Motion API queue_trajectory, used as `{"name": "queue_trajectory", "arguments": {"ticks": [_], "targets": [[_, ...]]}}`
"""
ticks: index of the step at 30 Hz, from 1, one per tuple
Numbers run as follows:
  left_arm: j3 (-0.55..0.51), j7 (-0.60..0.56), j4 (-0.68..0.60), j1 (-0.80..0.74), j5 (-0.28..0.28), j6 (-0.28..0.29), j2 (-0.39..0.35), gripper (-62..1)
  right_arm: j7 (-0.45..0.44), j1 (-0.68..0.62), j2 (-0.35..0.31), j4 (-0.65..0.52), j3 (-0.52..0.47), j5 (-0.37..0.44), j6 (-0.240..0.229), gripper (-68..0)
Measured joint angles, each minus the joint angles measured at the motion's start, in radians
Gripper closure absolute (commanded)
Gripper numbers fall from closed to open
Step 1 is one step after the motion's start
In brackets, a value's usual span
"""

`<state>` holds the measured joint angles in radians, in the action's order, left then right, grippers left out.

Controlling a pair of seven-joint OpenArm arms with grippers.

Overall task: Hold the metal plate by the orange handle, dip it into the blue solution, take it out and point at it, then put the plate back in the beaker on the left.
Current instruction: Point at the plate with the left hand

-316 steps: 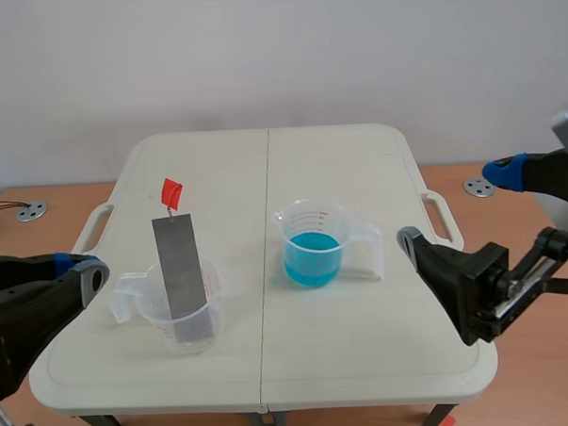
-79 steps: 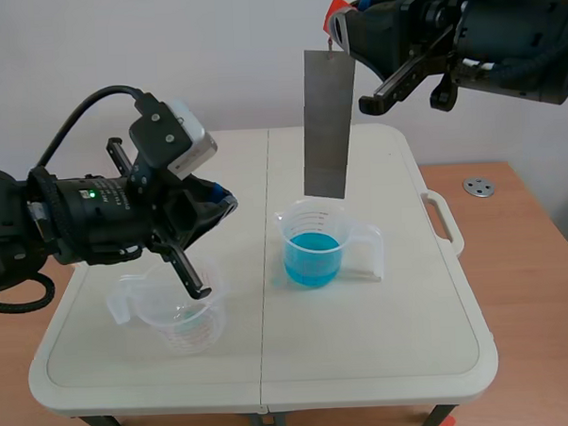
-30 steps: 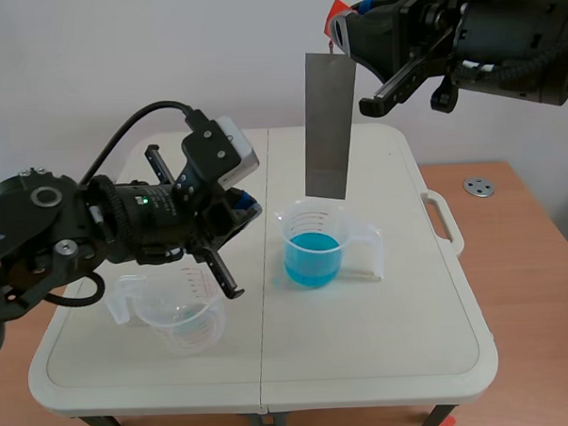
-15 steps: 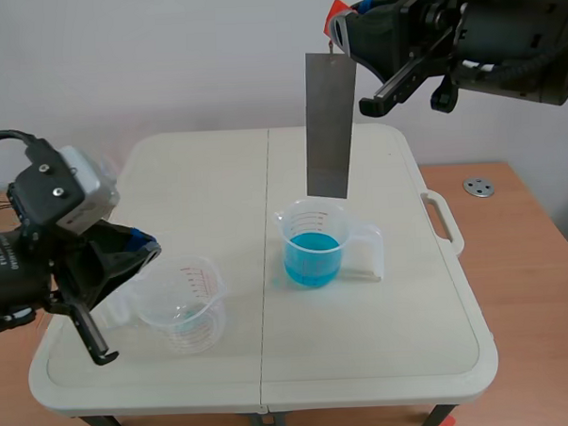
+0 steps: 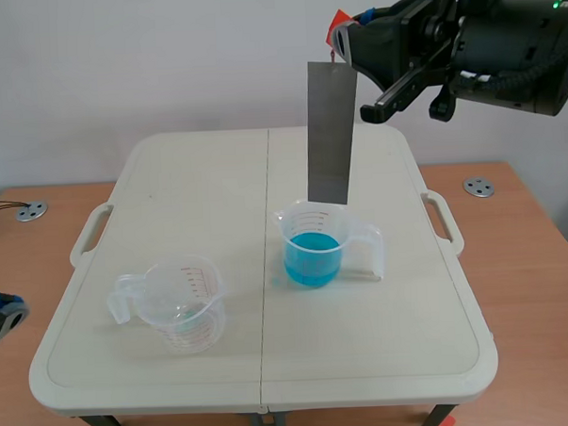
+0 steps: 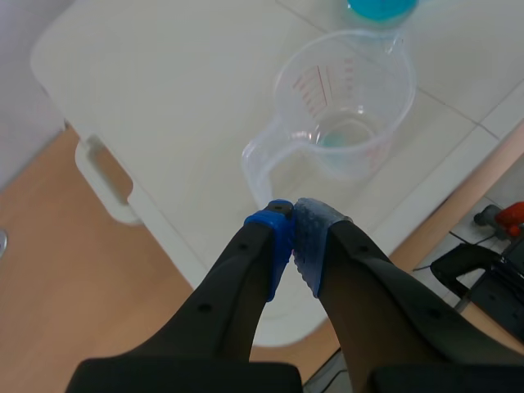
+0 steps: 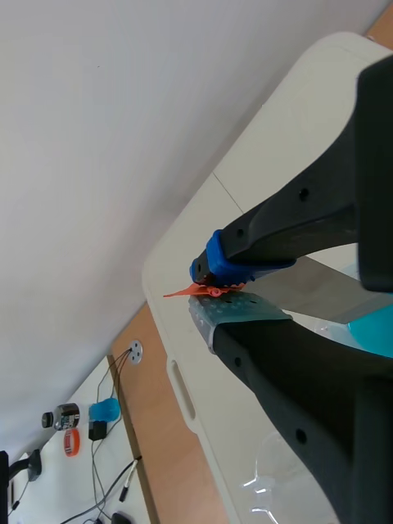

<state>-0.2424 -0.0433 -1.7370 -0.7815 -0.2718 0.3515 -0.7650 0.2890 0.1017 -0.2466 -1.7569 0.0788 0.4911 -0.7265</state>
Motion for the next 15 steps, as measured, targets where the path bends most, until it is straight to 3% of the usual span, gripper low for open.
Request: {"name": "queue_trajectory", "arguments": {"ticks": [9, 15], "targets": [[-0.162, -0.066, 0.0, -0.3, -0.016, 0.0, 0.007, -1.2, -0.028, 0.014, 0.0, 0.066, 0.0, -0.004, -0.004, -1.3], [-0.206, -0.071, 0.0, -0.398, 0.06, -0.002, 0.085, -1.2, -0.047, 0.05, 0.0, 0.129, 0.0, -0.004, -0.008, -1.3]]}}
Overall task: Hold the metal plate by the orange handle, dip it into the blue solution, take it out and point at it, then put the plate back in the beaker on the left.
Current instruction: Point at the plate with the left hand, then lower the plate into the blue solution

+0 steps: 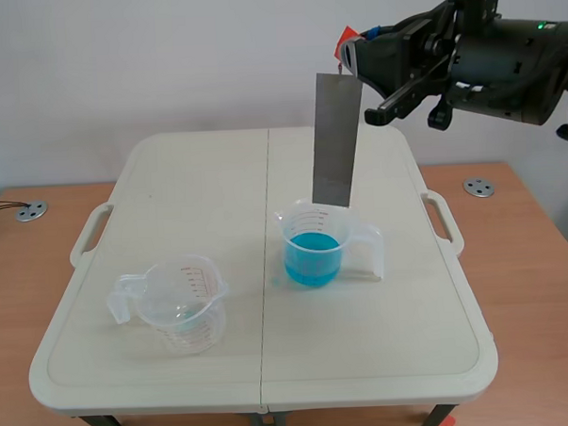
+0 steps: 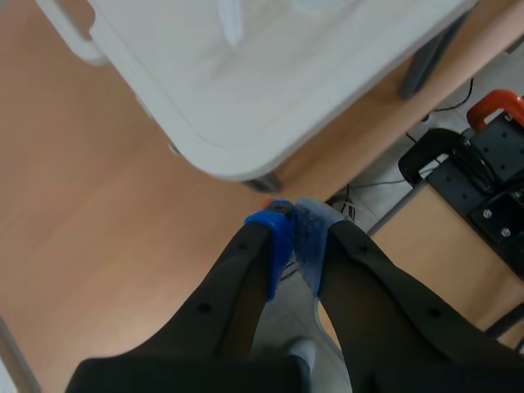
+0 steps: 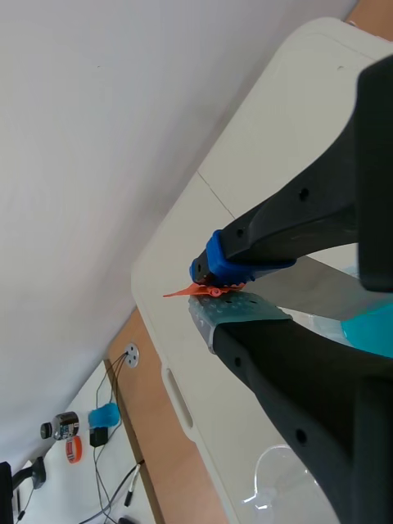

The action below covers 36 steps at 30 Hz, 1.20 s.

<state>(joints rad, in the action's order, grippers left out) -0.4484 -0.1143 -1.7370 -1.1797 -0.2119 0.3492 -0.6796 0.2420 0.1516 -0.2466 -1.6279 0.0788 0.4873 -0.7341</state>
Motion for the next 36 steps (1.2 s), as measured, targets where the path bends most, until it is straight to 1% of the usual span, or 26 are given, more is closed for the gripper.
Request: {"name": "queue_trajectory", "arguments": {"ticks": [2, 4, 6, 11, 14, 16, 20, 26, 32, 36], "targets": [[0.0, 0.0, 0.0, -0.023, 0.036, 0.002, 0.026, -1.2, -0.005, 0.0, 0.0, 0.014, 0.0, -0.002, 0.0, -1.3], [0.001, -0.003, 0.0, -0.05, 0.06, 0.001, 0.041, -1.2, -0.005, 0.0, 0.008, 0.034, 0.0, -0.024, 0.0, -1.3], [0.001, -0.003, 0.0, -0.076, 0.077, 0.002, 0.047, -1.2, -0.005, 0.003, 0.021, 0.055, 0.0, -0.053, 0.0, -1.3], [0.001, -0.003, 0.002, -0.095, 0.11, 0.003, 0.048, -1.2, -0.024, 0.006, 0.048, 0.111, 0.001, -0.078, 0.0, -1.3], [0.001, -0.003, 0.013, -0.094, 0.111, 0.003, 0.048, -1.2, -0.039, 0.006, 0.057, 0.144, 0.001, -0.101, 0.0, -1.3], [0.001, -0.003, 0.019, -0.094, 0.11, 0.003, 0.048, -1.2, -0.065, 0.006, 0.061, 0.162, 0.001, -0.122, 0.0, -1.3], [0.001, -0.003, 0.023, -0.092, 0.111, 0.003, 0.048, -1.2, -0.078, 0.011, 0.079, 0.188, 0.002, -0.151, 0.0, -1.3], [0.001, -0.003, 0.023, -0.089, 0.11, 0.002, 0.048, -1.2, -0.132, 0.034, 0.082, 0.246, 0.055, -0.182, 0.0, -1.3], [0.001, -0.003, 0.023, -0.089, 0.11, 0.003, 0.048, -1.2, -0.149, 0.039, 0.101, 0.314, 0.06, -0.238, 0.0, -1.3], [0.001, -0.003, 0.023, -0.089, 0.11, 0.003, 0.048, -1.2, -0.161, 0.039, 0.117, 0.337, 0.061, -0.257, 0.0, -1.3]]}}
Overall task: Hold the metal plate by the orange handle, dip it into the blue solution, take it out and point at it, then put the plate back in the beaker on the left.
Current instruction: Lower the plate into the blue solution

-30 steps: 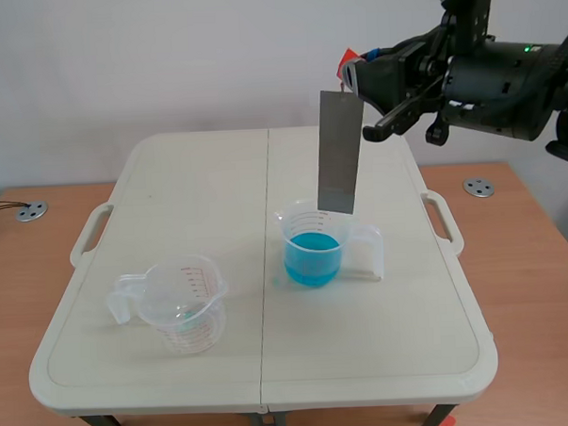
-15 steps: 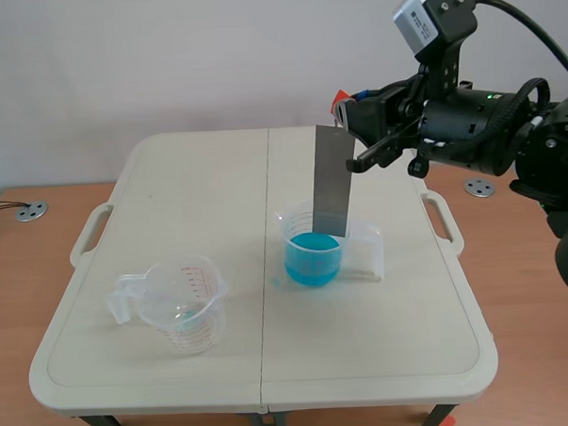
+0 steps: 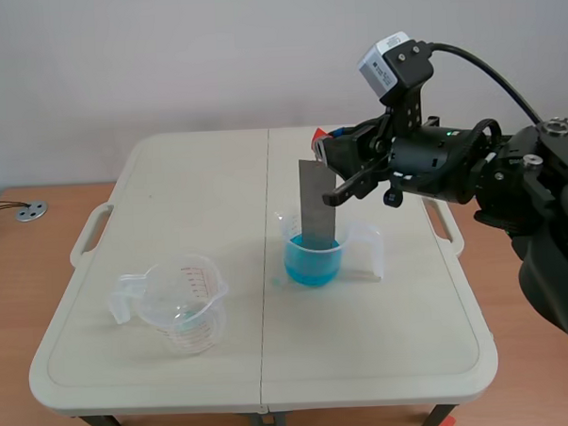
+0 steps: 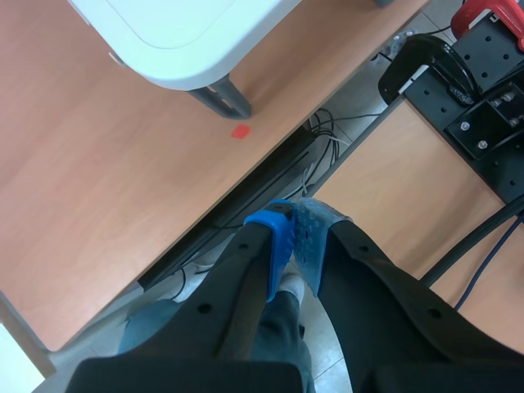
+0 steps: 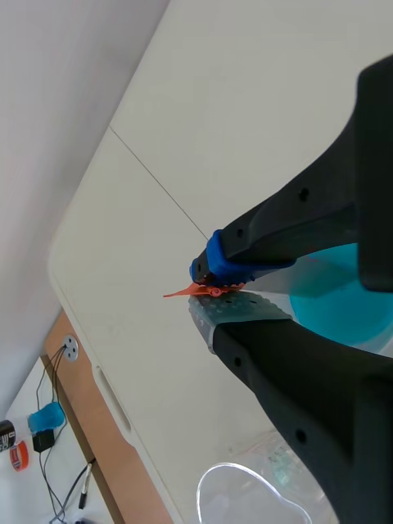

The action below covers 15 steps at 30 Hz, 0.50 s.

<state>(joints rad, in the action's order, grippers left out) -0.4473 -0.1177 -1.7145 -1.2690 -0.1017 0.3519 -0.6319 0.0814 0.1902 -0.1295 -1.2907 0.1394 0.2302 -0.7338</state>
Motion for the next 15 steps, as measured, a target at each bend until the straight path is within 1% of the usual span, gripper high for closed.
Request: {"name": "queue_trajectory", "arguments": {"ticks": [2, 6, 14, 15], "targets": [[0.0, 0.0, 0.0, 0.0, 0.0, 0.0, 0.0, -1.2, -0.003, 0.0, 0.002, 0.005, 0.0, -0.003, 0.0, -1.3], [0.0, 0.0, 0.0, 0.0, 0.0, 0.0, 0.0, -1.2, -0.003, 0.0, 0.005, 0.005, 0.0, -0.039, 0.0, -1.3], [0.0, 0.0, 0.0, 0.0, 0.0, 0.002, 0.0, -1.2, -0.003, 0.0, 0.007, 0.008, 0.0, -0.042, 0.0, -1.3], [0.0, 0.0, 0.0, 0.0, 0.0, 0.011, 0.0, -1.2, -0.005, 0.0, 0.007, 0.013, 0.0, -0.048, 0.0, -1.3]]}}
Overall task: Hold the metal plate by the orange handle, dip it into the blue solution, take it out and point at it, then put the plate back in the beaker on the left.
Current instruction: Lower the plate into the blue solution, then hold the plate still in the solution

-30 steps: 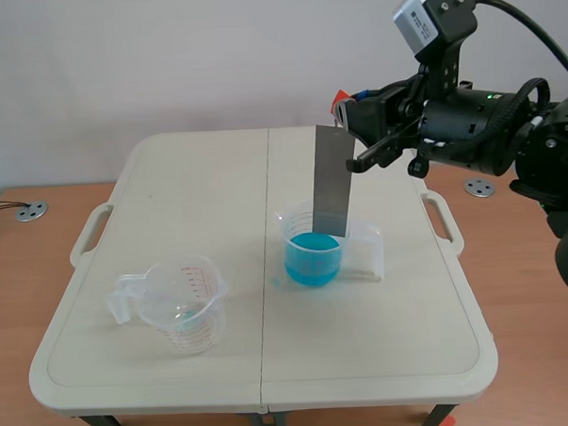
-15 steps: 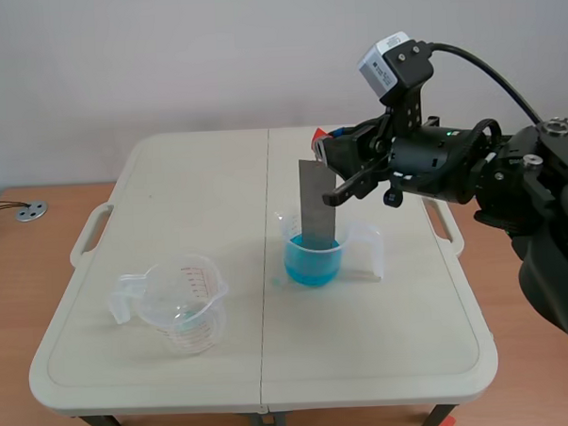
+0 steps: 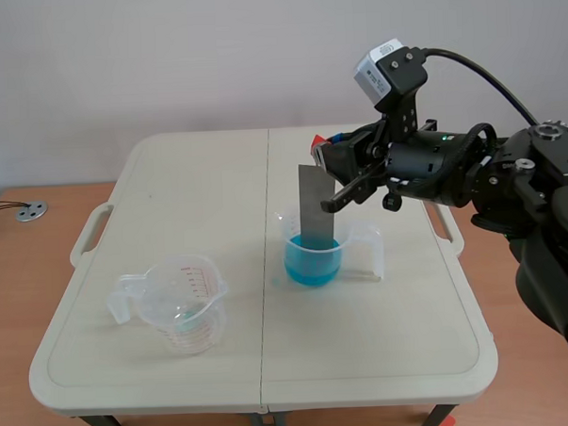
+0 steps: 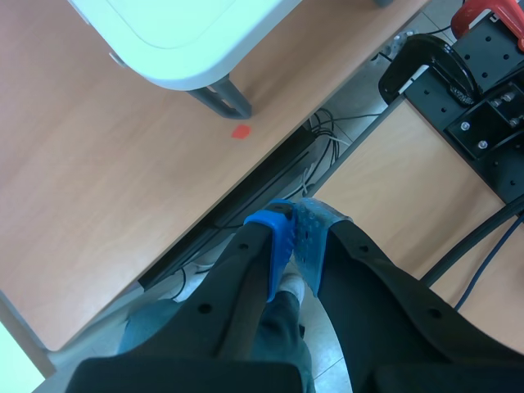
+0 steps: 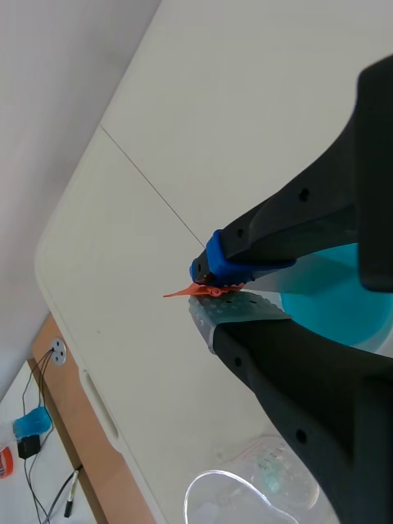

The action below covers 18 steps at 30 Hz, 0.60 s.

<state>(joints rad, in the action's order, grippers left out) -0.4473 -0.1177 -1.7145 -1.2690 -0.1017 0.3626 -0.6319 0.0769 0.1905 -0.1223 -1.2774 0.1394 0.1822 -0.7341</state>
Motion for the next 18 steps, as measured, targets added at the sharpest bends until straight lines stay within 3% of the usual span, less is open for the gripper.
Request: {"name": "queue_trajectory", "arguments": {"ticks": [7, 18], "targets": [[0.001, 0.0, 0.0, 0.0, 0.0, 0.026, 0.0, -1.2, -0.021, 0.007, 0.0, 0.061, 0.0, 0.0, 0.001, -1.3], [0.001, 0.0, 0.0, 0.0, 0.0, 0.026, 0.0, -1.2, -0.021, 0.011, 0.0, 0.063, 0.0, -0.016, 0.001, -1.3]]}}
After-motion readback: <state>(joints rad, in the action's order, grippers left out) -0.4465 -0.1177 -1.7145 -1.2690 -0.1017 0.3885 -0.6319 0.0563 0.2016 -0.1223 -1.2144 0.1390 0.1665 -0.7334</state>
